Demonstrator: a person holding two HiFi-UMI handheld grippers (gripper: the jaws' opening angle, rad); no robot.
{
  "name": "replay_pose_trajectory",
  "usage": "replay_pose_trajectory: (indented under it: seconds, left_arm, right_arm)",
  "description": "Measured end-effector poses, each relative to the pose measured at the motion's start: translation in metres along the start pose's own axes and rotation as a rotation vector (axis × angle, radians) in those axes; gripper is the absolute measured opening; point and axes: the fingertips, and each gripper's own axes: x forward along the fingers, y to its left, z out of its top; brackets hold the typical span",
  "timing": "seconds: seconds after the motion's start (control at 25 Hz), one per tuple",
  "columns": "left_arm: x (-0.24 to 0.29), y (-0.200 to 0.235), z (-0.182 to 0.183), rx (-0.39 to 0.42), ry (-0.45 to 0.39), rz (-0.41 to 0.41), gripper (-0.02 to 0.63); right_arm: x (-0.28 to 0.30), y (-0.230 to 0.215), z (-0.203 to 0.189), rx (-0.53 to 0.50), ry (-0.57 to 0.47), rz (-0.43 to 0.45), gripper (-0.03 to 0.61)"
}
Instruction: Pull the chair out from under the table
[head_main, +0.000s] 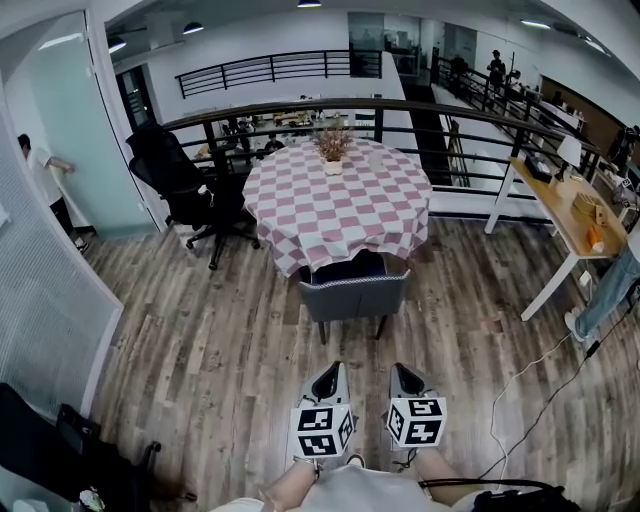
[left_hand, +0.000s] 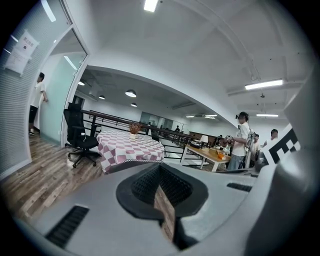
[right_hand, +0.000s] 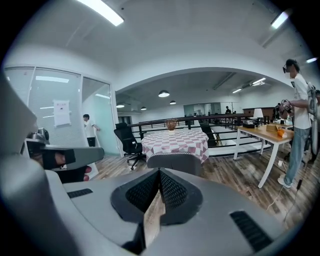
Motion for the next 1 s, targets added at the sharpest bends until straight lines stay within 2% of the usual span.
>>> replay_pose_trajectory:
  seconds: [0.48,1.0]
  left_arm:
    - [0.044,-0.021,0.001,-0.004,0.016,0.032,0.003]
    - [0.072,-0.015,-0.004,-0.001,0.055,0.054,0.003]
  right_arm:
    - [0.024,-0.048,0.011,-0.003,0.017,0.028,0.017]
    - [0.051,-0.063,0.001,0.025,0.065,0.049,0.017]
